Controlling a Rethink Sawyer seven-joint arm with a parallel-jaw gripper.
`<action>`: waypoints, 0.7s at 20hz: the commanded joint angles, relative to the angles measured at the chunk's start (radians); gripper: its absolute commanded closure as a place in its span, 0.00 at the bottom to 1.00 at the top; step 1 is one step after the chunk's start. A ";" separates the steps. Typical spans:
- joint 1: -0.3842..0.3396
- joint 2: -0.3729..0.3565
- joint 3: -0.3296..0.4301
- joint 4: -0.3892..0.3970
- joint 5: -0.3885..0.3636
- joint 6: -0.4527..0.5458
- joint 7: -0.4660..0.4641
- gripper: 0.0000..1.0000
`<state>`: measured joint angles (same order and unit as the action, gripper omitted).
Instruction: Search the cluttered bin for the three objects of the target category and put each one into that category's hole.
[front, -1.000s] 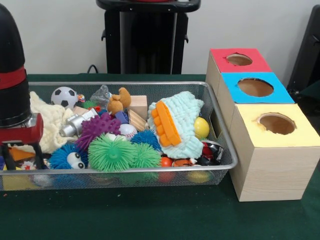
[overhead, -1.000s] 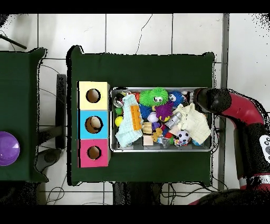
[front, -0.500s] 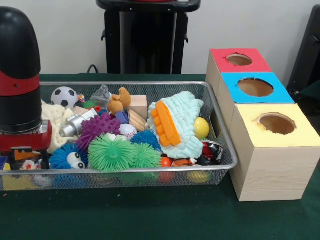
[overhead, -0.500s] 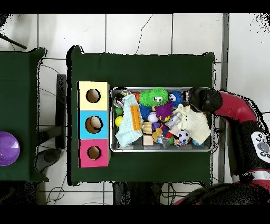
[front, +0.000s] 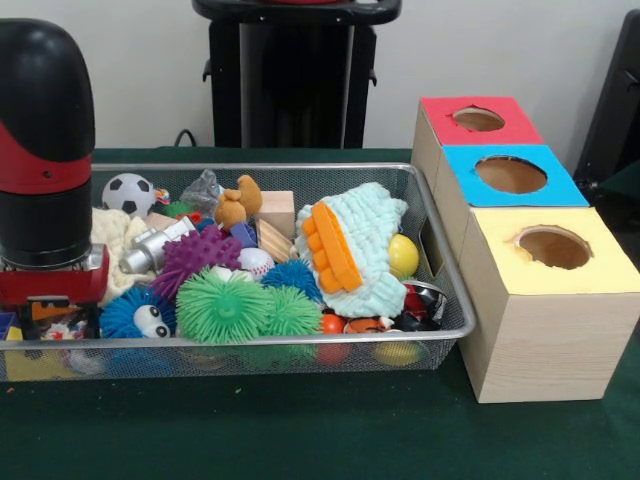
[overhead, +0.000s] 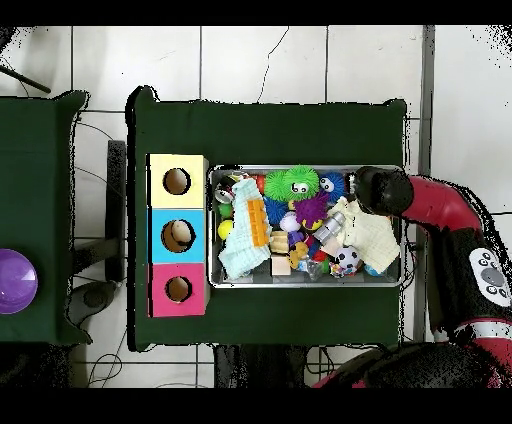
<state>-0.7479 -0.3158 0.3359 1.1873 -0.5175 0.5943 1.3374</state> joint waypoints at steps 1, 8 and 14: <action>0.013 0.037 -0.053 0.072 0.017 -0.065 0.192 0.00; 0.022 0.065 -0.065 0.056 0.027 -0.090 0.189 0.00; 0.015 0.070 -0.074 0.064 0.049 -0.116 0.177 1.00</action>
<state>-0.7284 -0.3102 0.2924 1.1951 -0.4781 0.5481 1.3374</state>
